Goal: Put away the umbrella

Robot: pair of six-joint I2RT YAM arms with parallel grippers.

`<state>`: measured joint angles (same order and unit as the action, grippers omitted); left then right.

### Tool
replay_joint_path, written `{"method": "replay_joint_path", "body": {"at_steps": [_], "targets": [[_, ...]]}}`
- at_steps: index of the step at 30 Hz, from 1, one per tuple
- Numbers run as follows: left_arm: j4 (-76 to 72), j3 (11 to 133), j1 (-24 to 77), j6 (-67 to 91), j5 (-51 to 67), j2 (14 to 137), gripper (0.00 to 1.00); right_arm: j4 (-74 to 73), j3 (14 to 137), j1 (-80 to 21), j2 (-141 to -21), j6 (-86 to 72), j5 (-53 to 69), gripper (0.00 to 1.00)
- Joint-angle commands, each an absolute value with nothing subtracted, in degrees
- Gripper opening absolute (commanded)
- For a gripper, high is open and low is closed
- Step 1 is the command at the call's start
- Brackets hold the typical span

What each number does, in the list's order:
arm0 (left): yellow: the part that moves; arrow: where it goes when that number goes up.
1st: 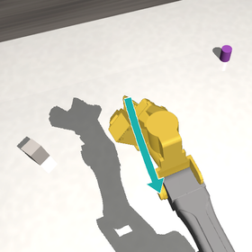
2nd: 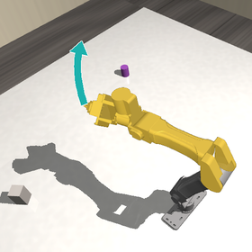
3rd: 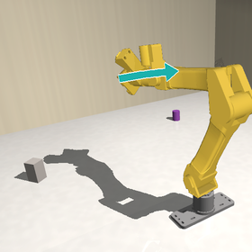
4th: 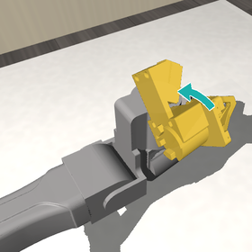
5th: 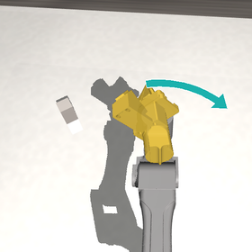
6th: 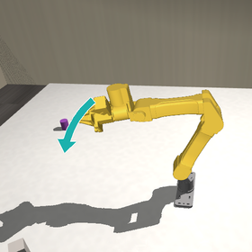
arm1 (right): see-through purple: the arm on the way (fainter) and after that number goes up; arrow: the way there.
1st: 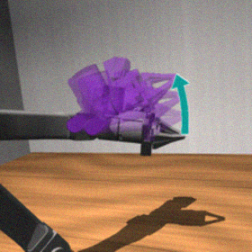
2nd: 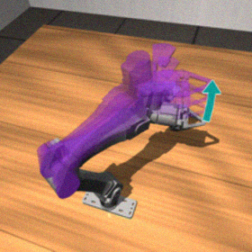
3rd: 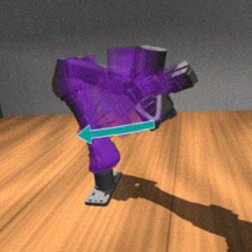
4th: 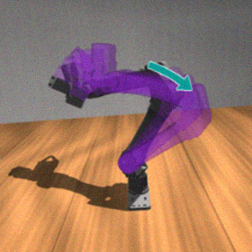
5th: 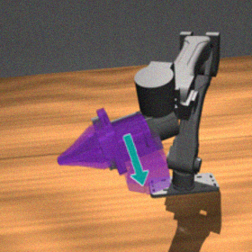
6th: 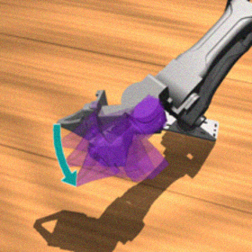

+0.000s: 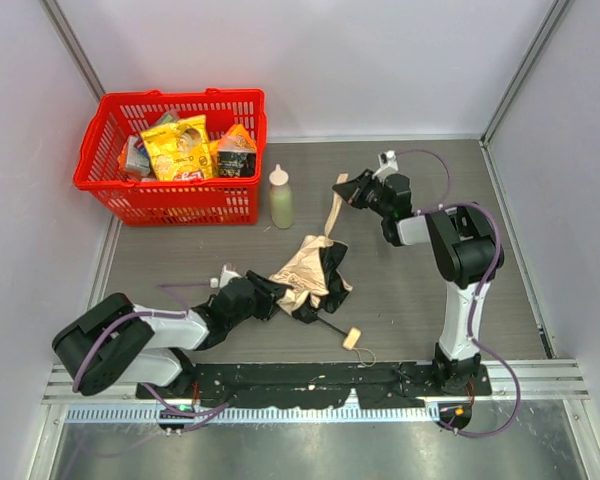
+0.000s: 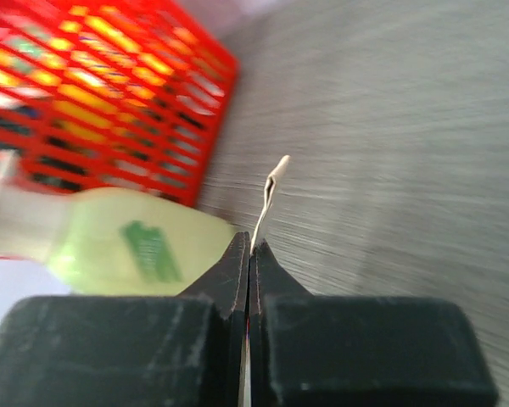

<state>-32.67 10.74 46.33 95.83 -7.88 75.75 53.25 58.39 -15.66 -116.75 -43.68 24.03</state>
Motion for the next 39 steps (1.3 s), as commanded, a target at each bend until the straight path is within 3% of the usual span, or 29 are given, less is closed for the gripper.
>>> {"method": "replay_joint_path", "body": {"at_steps": [1,8,14,16,19,22,28,34,39], "targets": [[-25.05,11.16,46.49,94.65,-6.59,76.29,0.00,46.06,56.87,-15.21,-113.38,-32.02,15.83,0.01],[-24.34,11.60,46.58,95.01,-6.33,76.64,0.00,36.49,58.61,-15.12,-113.90,-28.13,6.86,0.04],[-22.86,12.56,46.49,95.36,-5.89,76.90,0.00,26.22,62.90,-15.12,-113.90,-26.99,-2.26,0.18],[-21.19,13.70,46.49,95.19,-5.63,76.90,0.00,17.62,67.99,-15.12,-114.96,-25.41,-4.65,0.27],[-17.24,15.64,46.49,95.19,-5.10,76.90,0.00,0.42,74.08,-15.12,-113.92,-24.35,-11.66,0.55],[-15.39,16.17,46.49,94.92,-5.18,76.38,0.00,-5.36,72.27,-15.20,-108.21,-23.30,-13.89,0.77],[-10.64,16.96,46.49,95.36,-5.80,75.41,0.00,-6.17,60.77,-21.60,-91.16,-17.94,-15.05,0.78],[-5.71,19.16,46.58,95.89,-5.54,76.29,0.00,16.38,38.70,-50.07,-68.68,-3.61,-17.65,0.77],[-3.17,19.95,46.58,96.07,-5.80,75.68,0.00,24.69,30.15,-65.90,-64.86,3.24,-21.09,0.76]]}}
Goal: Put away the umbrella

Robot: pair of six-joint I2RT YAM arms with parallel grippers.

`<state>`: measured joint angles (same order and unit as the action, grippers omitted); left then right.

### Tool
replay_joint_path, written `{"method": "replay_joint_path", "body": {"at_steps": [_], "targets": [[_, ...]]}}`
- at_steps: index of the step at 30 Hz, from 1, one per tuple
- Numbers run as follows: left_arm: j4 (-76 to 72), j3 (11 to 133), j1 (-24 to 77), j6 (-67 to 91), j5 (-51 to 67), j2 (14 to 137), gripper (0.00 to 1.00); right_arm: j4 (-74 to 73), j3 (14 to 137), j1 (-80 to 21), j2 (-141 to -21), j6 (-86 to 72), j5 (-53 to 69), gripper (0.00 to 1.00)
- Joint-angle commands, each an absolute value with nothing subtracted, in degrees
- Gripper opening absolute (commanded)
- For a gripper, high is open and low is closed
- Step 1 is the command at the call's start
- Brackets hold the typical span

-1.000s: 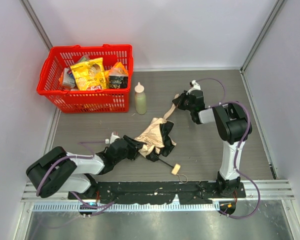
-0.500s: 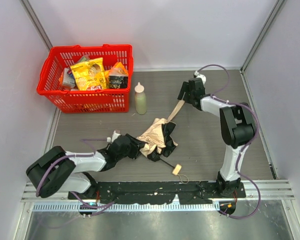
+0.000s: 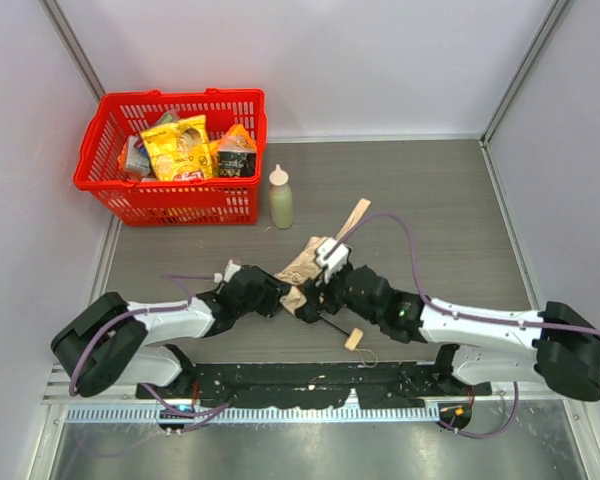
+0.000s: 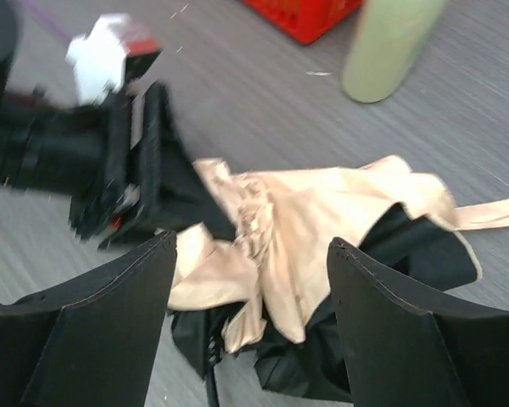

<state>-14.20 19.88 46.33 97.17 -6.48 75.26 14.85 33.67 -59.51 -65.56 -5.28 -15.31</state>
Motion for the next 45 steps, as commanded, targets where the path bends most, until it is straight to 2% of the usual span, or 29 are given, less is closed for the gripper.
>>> {"method": "replay_joint_path", "body": {"at_steps": [1,4,9,13,17,19,24,25,26,27,28,29,30,32,34,39,40,41,42,45], "targets": [[-2.38,20.21,46.50,96.06,-6.15,75.41,0.00,26.09,30.06,-69.31,-65.47,3.86,-22.31,0.76],[-0.18,20.74,46.41,96.15,-7.38,74.45,0.00,27.77,30.93,-72.86,-69.42,6.23,-25.74,0.77],[2.81,21.62,46.58,96.68,-7.03,74.71,0.00,28.66,33.83,-73.30,-80.66,7.65,-27.60,0.78],[4.13,22.50,46.58,96.68,-7.03,74.97,0.00,28.03,34.46,-73.56,-86.12,5.02,-33.57,0.78],[4.75,23.29,46.41,97.12,-7.12,75.67,0.00,28.30,34.10,-73.48,-90.87,2.83,-34.80,0.75],[5.88,24.08,46.49,97.12,-7.12,76.11,0.00,27.43,34.54,-73.48,-93.42,1.50,-35.33,0.70],[6.59,24.70,46.49,97.91,-7.47,76.73,0.00,25.76,34.45,-70.85,-99.56,-5.87,-32.17,0.45],[6.59,24.61,46.41,97.91,-7.64,76.73,0.00,25.58,34.37,-70.58,-100.01,-6.76,-31.38,0.34],[6.68,24.52,46.49,97.91,-7.82,76.55,0.00,25.32,34.10,-70.32,-100.45,-7.81,-30.68,0.30],[6.77,24.43,46.41,97.91,-8.17,76.38,0.00,25.57,33.14,-70.14,-100.46,-8.52,-29.54,0.19],[6.68,24.35,46.41,97.82,-8.52,76.12,0.00,25.66,32.96,-69.44,-100.46,-9.40,-28.57,0.15],[6.07,24.17,46.41,97.74,-8.87,76.03,0.00,25.66,32.44,-69.09,-100.63,-10.10,-26.48,0.05],[5.46,24.00,46.49,97.56,-9.22,75.94,0.00,25.66,32.17,-67.95,-100.72,-11.15,-25.06,0.01],[3.70,23.91,46.32,96.60,-9.84,76.02,0.02,26.19,31.12,-65.93,-100.64,-12.56,-20.49,0.01],[2.03,23.91,46.06,94.93,-10.81,75.68,0.18,27.24,29.63,-63.30,-99.76,-14.58,-14.09,0.01],[-5.79,20.40,45.27,92.38,-12.74,72.25,0.65,32.33,24.97,-55.48,-97.91,-20.73,2.88,0.01],[-6.06,19.96,45.00,91.59,-12.74,71.46,0.77,32.78,24.00,-54.76,-98.08,-21.44,6.29,0.01],[-6.41,19.69,44.65,90.89,-12.74,70.85,0.85,33.74,23.73,-52.84,-98.52,-22.58,7.89,0.01],[-7.98,18.90,44.56,89.92,-12.83,70.06,0.99,34.10,23.47,-52.04,-99.57,-23.28,11.91,0.01],[-9.31,17.93,44.56,88.25,-13.01,67.68,1.00,37.25,23.20,-46.69,-103.43,-28.19,19.50,0.01]]}}
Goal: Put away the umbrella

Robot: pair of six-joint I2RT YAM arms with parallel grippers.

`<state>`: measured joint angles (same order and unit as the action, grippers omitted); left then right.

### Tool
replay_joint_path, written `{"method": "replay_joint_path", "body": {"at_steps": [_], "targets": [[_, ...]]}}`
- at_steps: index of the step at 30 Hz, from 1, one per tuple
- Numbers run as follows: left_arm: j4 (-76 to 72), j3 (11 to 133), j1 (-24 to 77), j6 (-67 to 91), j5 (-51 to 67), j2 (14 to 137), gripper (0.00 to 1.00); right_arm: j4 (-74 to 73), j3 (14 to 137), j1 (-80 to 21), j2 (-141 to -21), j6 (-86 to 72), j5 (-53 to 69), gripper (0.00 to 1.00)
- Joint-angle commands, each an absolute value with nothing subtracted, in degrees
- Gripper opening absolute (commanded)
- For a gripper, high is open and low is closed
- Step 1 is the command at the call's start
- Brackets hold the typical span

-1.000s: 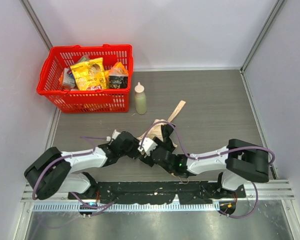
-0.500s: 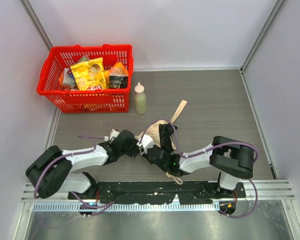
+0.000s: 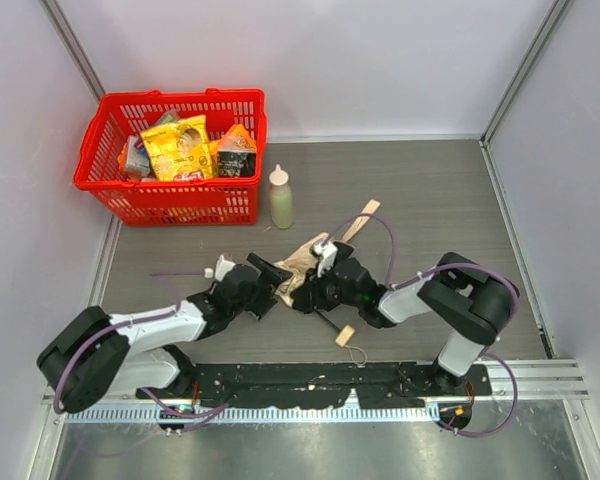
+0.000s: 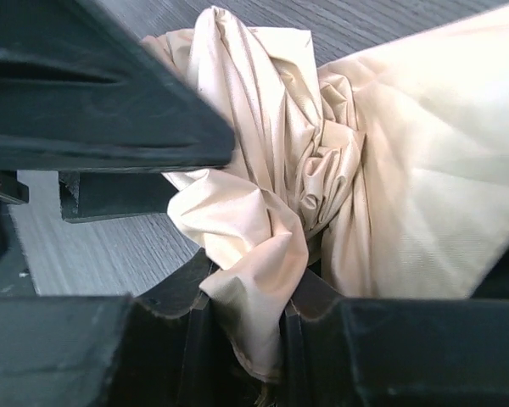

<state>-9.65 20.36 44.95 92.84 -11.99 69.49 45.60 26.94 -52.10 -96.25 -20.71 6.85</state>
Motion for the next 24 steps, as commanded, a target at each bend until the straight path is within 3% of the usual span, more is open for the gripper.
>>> {"method": "replay_joint_path", "body": {"at_steps": [1,9,16,19,22,24], "targets": [[-9.40,17.93,44.56,87.89,-13.01,67.59,1.00,38.57,23.03,-45.71,-105.10,-29.08,22.73,0.01],[-9.30,21.35,44.65,91.85,-13.26,74.61,1.00,47.11,23.81,-37.54,-113.89,-37.96,34.80,0.01],[-4.58,26.89,46.14,91.84,-20.55,83.66,0.98,43.43,27.24,-35.24,-116.80,-37.89,38.84,0.01],[-5.54,26.98,46.93,89.65,-23.11,87.09,0.79,40.62,28.91,-34.98,-117.60,-35.95,40.07,0.01],[-9.74,24.79,46.93,88.68,-23.99,89.90,0.50,38.94,30.06,-34.98,-118.30,-35.07,40.95,0.01],[-12.64,23.38,46.93,88.42,-23.91,90.70,0.42,38.76,30.23,-34.98,-117.95,-34.98,41.48,0.01]]}}
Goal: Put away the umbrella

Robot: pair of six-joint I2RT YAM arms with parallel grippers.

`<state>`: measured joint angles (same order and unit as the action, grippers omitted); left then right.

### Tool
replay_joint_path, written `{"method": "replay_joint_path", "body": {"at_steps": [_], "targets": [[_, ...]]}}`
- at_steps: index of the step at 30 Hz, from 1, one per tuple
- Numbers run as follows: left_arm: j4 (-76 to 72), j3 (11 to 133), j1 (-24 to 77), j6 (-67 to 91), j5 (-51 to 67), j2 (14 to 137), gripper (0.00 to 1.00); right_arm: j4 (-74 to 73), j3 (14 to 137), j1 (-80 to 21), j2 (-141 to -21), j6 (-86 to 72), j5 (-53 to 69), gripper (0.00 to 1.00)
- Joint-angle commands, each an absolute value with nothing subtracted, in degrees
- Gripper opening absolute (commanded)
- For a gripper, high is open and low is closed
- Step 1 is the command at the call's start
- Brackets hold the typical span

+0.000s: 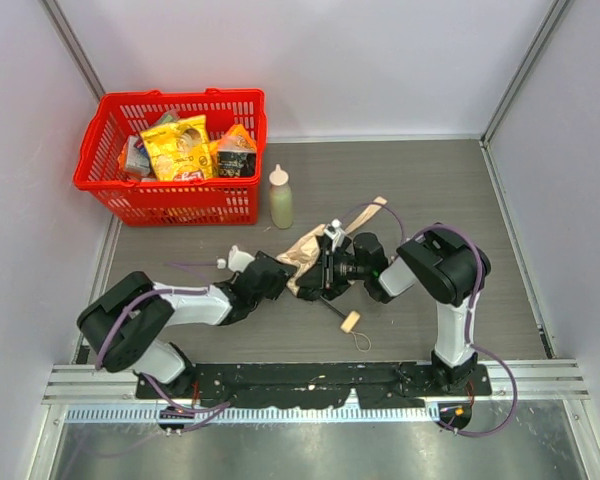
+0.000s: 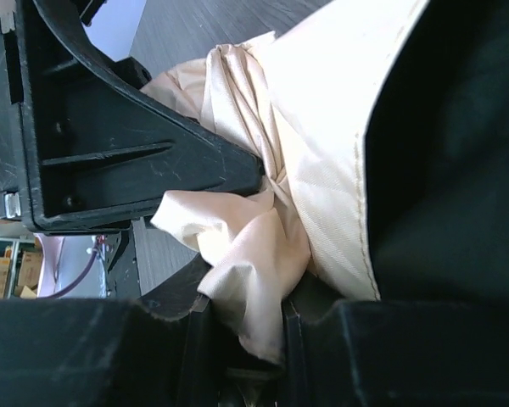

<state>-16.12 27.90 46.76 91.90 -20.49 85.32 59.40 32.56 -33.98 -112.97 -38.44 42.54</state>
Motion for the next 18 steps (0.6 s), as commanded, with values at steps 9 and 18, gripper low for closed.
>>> {"method": "replay_joint_path", "body": {"at_steps": [9,18], "targets": [[-13.89,21.45,46.93,86.75,-21.54,89.83,0.00,26.65,33.74,-34.98,-108.40,-30.59,36.67,0.24],[-0.19,25.92,47.02,89.03,-18.11,83.33,0.00,8.08,38.68,-50.24,-82.47,-12.68,2.32,0.76]]}}
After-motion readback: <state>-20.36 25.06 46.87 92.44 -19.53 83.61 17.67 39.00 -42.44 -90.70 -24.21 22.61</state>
